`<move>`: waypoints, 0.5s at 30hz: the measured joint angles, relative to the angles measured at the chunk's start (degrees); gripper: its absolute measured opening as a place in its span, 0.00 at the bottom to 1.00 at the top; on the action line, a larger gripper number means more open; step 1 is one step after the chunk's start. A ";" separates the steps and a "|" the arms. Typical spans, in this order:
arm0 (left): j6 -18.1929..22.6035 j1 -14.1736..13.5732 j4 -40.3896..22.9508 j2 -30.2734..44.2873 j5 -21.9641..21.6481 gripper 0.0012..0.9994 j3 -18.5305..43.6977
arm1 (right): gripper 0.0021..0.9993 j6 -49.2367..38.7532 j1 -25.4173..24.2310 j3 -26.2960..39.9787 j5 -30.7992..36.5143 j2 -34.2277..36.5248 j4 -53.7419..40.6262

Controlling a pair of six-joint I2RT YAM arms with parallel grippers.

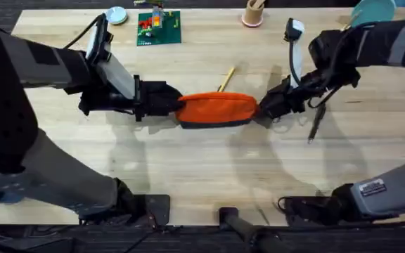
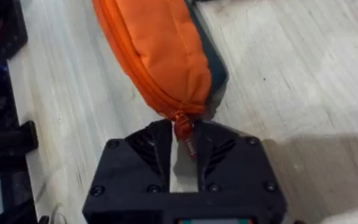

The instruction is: Unzip the bag, pick up the pens from the table one at a time and place them inside, then zip the bag closed.

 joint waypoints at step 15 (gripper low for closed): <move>0.00 0.00 0.00 0.02 0.02 0.04 0.00 | 0.03 0.33 0.11 -0.07 0.11 0.00 -0.34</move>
